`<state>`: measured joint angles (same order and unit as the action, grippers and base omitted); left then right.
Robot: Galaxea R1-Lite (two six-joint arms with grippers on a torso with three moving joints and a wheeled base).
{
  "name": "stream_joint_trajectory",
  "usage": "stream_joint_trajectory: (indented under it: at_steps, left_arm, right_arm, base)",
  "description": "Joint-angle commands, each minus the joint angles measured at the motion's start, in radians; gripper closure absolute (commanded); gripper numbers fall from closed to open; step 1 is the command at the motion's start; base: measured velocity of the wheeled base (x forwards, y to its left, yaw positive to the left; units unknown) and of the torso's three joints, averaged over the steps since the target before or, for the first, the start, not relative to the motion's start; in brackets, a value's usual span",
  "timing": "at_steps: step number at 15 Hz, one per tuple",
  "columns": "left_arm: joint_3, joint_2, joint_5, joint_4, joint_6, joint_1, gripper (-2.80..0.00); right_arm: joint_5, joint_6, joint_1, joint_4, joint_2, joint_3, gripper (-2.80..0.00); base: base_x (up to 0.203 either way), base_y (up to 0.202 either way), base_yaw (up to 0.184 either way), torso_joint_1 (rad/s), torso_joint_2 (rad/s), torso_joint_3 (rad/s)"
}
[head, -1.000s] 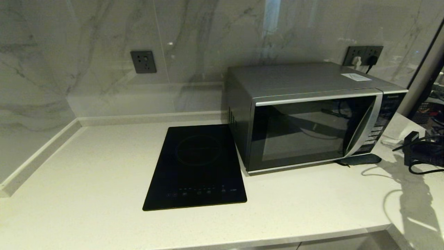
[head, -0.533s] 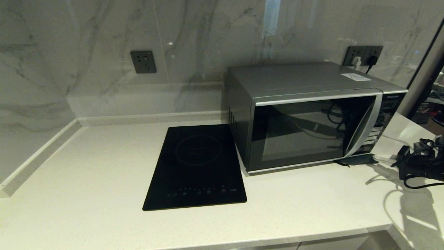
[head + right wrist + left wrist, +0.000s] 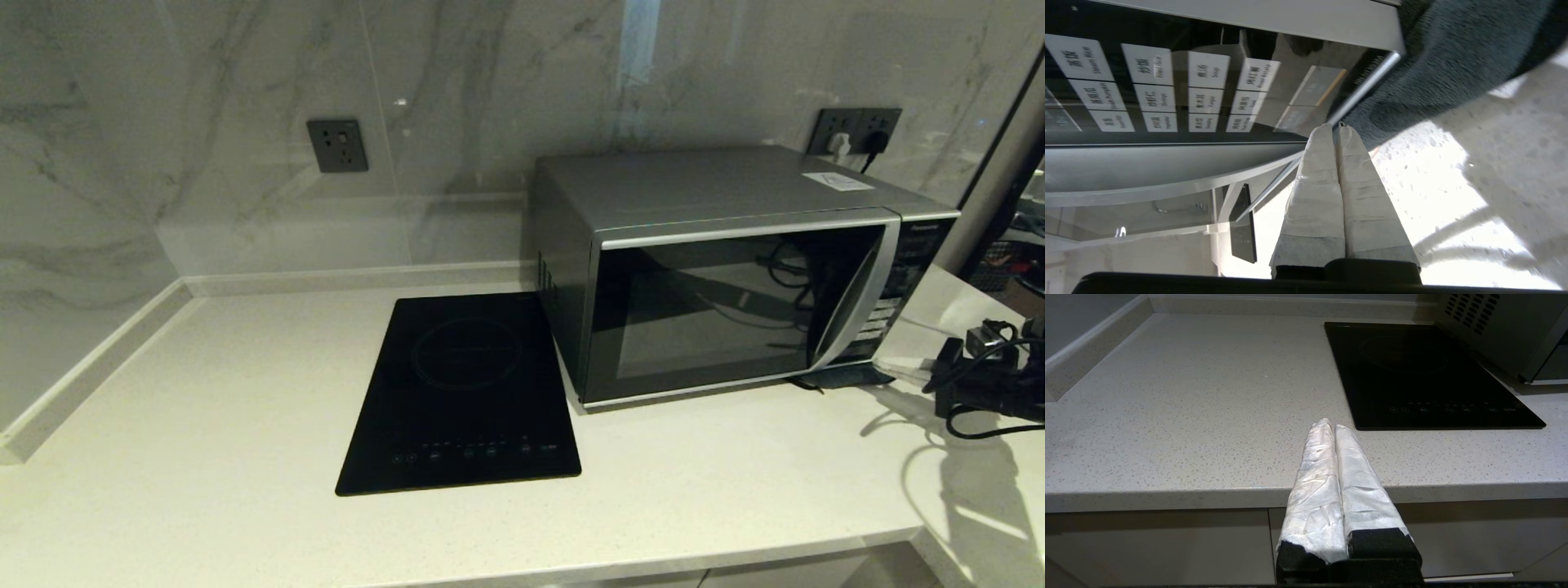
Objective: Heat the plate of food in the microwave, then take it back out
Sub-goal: Open the microwave oven
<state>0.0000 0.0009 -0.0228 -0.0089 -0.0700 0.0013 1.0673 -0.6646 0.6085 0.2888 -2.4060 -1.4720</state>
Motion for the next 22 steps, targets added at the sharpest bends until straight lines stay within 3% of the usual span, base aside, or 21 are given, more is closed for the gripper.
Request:
stream_joint_trajectory:
  at_steps: [1,17,22]
  left_arm:
    - [0.0,0.001,0.0,0.0,-0.001,0.0,0.0]
    - [0.0,0.001,0.0,0.0,-0.001,0.0,0.0]
    - [0.0,0.001,0.0,0.0,-0.001,0.0,0.0]
  right_arm:
    - [0.007,-0.003,-0.004,0.006,-0.014,-0.018,0.0]
    - [0.006,-0.01,-0.05,0.059,-0.082,-0.117,0.0]
    - [0.007,-0.01,-0.045,0.058,-0.044,-0.07,0.0]
  base:
    - [0.0,0.0,0.0,0.0,0.0,0.0]
    - [0.0,0.0,0.0,0.0,0.0,0.0]
    - [0.0,0.0,0.0,0.0,0.0,0.0]
